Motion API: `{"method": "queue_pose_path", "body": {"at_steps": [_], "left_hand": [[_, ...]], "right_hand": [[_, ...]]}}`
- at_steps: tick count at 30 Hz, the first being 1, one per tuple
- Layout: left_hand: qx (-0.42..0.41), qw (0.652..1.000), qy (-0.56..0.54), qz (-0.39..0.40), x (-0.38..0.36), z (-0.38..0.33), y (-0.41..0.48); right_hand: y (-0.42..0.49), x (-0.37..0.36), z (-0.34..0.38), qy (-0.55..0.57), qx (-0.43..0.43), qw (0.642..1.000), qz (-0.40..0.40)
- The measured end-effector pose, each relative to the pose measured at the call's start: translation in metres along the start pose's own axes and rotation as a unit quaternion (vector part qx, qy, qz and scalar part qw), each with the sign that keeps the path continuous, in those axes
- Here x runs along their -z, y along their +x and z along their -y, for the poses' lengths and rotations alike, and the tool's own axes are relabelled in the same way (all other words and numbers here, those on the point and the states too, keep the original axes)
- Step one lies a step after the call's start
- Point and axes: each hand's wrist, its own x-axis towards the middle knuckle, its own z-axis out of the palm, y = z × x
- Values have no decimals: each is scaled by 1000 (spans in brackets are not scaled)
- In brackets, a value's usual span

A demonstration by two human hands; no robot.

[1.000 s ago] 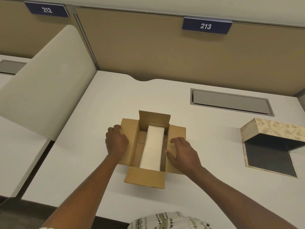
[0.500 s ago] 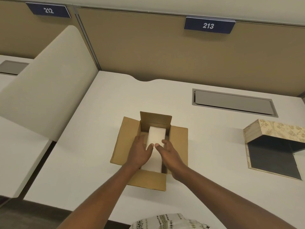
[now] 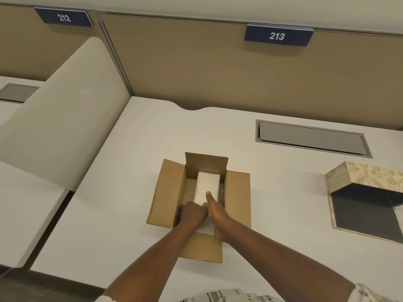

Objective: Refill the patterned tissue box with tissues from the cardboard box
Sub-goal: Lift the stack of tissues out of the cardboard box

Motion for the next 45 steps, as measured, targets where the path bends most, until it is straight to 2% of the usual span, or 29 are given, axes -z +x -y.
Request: {"method": "queue_pose_path", "body": {"at_steps": [5, 13, 17, 27, 38, 45], "left_hand": [[28, 1000, -15, 2, -4, 1, 6], [29, 1000, 2, -3, -4, -3, 5], [39, 998, -45, -6, -5, -2, 5], [69, 972, -218, 55, -1, 7, 11], [58, 968, -241, 46, 4, 1, 2], [53, 964, -245, 83, 1, 9, 9]], "right_hand": [[2, -2, -4, 14, -32, 999, -14], [6, -2, -3, 7, -14, 999, -39], [7, -5, -4, -1, -11, 999, -44], [5, 1, -4, -18, -4, 999, -34], [1, 0, -1, -22, -5, 999, -37], [-7, 2, 1, -15, -10, 999, -26]]}}
